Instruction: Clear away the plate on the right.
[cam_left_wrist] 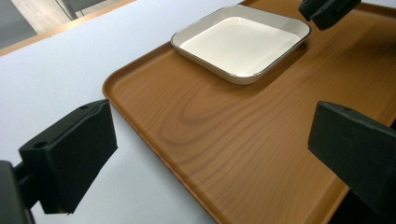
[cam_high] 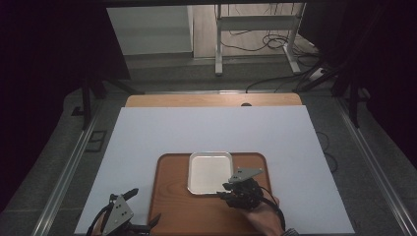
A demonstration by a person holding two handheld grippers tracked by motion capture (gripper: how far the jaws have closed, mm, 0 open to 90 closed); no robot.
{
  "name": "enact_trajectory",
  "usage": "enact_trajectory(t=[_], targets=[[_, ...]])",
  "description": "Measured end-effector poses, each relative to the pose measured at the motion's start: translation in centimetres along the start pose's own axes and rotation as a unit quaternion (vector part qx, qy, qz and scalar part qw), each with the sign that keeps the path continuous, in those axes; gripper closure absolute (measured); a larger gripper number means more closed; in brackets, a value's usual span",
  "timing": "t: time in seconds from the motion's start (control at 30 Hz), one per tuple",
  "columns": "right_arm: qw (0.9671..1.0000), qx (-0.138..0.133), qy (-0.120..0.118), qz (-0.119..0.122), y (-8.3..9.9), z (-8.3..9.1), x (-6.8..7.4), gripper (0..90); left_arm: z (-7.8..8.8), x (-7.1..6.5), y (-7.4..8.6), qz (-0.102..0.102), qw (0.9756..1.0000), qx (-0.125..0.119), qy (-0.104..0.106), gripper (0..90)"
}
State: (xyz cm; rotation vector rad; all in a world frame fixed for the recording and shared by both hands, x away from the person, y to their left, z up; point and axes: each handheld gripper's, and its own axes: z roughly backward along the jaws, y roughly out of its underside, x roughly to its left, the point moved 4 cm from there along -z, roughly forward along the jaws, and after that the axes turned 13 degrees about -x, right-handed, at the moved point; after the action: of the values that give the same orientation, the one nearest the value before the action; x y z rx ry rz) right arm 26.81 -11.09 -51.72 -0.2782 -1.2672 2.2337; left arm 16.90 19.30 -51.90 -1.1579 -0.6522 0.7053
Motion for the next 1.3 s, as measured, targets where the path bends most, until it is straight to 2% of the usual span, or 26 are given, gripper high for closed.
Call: enact_trajectory(t=[0.37, 0.63, 1.0, 1.3], targets=[[0.9998, -0.011, 0.016, -0.009, -0.4, 0.7, -0.7, 64.2, 0.0, 0.0, 0.0, 0.0, 1.0, 0.0, 0.0, 0.9], [0.9996, -0.02, 0.021, 0.004, -0.6, 0.9, -0.8, 50.6, 0.1, 0.0, 0.0, 0.0, 1.0, -0.001, 0.0, 0.9], [0.9992, -0.033, 0.02, 0.004, -0.6, 1.5, -1.5, 36.7, 0.1, 0.0, 0.0, 0.001, 1.0, -0.001, 0.0, 1.0], [0.9991, -0.038, 0.019, -0.001, -0.5, 2.0, -2.0, 30.2, 0.1, 0.0, 0.0, -0.001, 1.0, -0.001, 0.001, 1.0]])
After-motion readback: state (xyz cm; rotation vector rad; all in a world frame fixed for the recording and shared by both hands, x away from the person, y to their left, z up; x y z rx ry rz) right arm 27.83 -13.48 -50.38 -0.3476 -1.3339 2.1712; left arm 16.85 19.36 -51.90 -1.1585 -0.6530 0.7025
